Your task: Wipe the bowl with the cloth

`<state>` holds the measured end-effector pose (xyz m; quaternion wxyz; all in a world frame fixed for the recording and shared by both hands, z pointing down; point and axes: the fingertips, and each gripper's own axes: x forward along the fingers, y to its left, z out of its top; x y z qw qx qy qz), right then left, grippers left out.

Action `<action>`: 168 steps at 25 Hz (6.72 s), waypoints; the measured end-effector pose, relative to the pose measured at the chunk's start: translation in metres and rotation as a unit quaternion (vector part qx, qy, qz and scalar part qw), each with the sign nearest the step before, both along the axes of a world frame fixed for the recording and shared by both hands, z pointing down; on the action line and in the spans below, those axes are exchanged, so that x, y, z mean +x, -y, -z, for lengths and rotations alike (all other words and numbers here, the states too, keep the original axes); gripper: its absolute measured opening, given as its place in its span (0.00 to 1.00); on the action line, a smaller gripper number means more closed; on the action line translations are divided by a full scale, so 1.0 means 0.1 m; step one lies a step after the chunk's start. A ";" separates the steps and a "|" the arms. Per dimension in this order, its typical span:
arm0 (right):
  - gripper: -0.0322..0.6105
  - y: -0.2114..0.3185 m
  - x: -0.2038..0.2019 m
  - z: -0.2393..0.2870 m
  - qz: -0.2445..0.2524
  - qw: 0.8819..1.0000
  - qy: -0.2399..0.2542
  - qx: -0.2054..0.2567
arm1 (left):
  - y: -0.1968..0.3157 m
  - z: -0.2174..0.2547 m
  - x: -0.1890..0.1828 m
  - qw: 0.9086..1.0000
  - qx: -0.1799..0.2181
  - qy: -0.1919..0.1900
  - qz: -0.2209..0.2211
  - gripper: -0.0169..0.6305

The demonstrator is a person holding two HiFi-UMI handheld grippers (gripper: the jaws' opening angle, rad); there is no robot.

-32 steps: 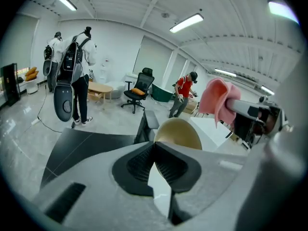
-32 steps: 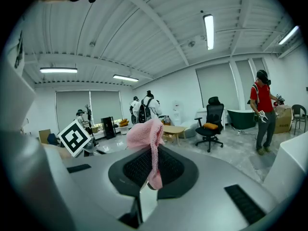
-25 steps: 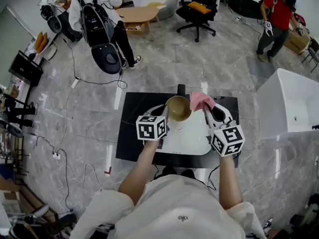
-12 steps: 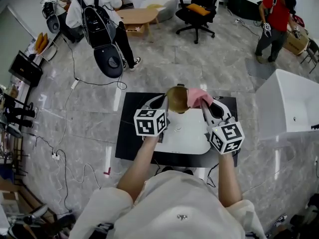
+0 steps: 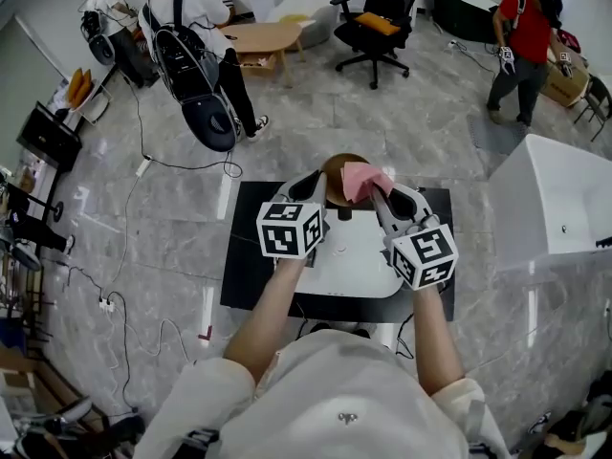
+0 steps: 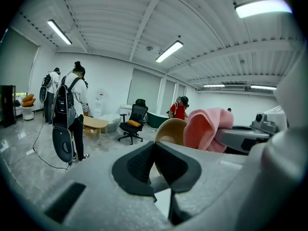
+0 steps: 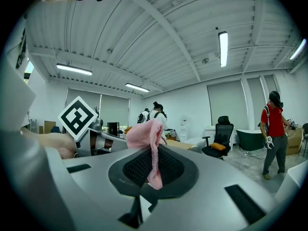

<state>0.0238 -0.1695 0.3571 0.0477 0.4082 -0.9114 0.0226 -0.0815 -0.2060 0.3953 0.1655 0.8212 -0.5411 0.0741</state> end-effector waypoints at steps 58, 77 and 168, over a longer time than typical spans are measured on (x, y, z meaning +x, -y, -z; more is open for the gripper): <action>0.07 -0.05 -0.45 -0.31 0.006 0.992 -0.125 -0.022 | -0.21 0.38 0.36 0.996 0.085 0.012 -0.031 0.06; 0.07 0.19 -0.02 0.06 -0.073 0.933 -0.327 0.134 | -0.18 0.40 0.36 0.996 0.083 0.010 -0.036 0.06; 0.07 0.06 -0.10 -0.37 -0.011 0.820 -0.540 0.190 | -0.26 0.38 0.46 0.995 0.080 0.035 -0.057 0.05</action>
